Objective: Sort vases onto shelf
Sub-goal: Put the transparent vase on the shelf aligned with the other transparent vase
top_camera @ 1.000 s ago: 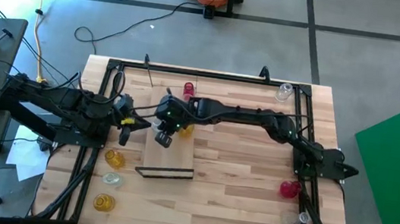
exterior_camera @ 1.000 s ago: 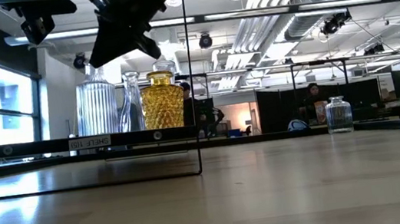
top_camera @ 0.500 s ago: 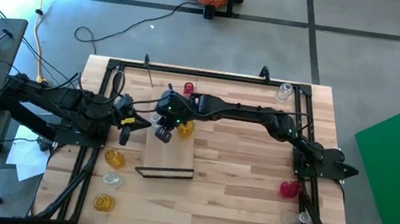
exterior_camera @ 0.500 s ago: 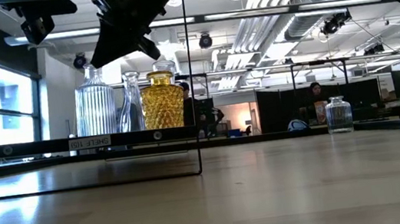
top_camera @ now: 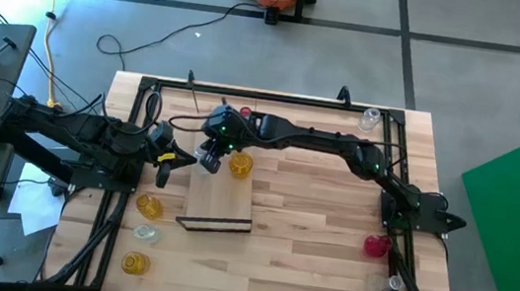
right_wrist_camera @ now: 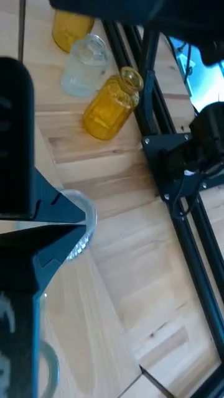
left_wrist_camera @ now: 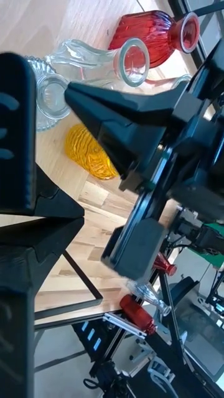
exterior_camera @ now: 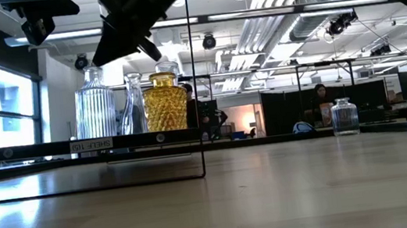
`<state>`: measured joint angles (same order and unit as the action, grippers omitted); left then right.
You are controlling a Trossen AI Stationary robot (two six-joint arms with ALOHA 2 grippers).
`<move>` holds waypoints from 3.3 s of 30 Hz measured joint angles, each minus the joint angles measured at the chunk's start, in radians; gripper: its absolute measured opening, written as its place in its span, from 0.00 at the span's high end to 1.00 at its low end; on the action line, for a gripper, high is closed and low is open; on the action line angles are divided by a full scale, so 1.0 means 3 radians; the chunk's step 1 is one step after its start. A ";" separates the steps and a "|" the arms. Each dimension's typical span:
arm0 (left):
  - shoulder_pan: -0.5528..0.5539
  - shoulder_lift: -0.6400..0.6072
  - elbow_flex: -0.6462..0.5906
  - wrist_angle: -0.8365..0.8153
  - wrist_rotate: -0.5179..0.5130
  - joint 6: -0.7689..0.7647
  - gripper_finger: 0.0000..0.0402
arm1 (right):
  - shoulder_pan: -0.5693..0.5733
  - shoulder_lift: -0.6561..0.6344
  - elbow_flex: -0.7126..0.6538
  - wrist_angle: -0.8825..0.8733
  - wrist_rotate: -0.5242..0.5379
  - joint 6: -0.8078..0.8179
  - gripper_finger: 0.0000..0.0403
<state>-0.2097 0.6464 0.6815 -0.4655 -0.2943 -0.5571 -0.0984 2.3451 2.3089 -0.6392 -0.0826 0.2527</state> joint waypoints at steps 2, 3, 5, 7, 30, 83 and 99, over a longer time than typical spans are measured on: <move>0.0000 0.0000 0.0000 0.0000 -0.0003 -0.0024 1.00 | -0.0017 0.0000 0.0000 0.0001 0.0001 0.0000 1.00; 0.0000 0.0000 0.0000 0.0001 -0.0003 -0.0024 1.00 | -0.0024 0.0000 0.0000 0.0000 0.0000 0.0000 1.00; -0.0001 0.0000 0.0000 0.0000 -0.0004 -0.0024 1.00 | -0.0025 0.0000 0.0000 0.0000 0.0003 0.0000 1.00; -0.0001 0.0000 0.0000 0.0000 -0.0010 -0.0021 1.00 | -0.0006 0.0000 0.0000 0.0006 0.0046 -0.0013 1.00; 0.0000 0.0001 0.0000 0.0000 -0.0015 0.0121 1.00 | 0.0309 -0.0005 -0.0009 -0.0569 0.0139 0.0009 1.00; 0.0000 -0.0546 0.0001 0.0394 -0.0281 0.0334 1.00 | 0.0008 0.0214 -0.0005 0.0075 -0.0600 -0.0149 1.00; 0.0000 -0.0538 0.0001 -0.0398 0.0359 -0.0088 1.00 | 0.0304 0.0042 0.0138 -0.0385 0.0401 0.0057 1.00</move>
<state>-0.2096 0.4850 0.6819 -0.5848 -0.1866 -0.5837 -0.0072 2.3578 2.3502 -0.7546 0.0378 0.2698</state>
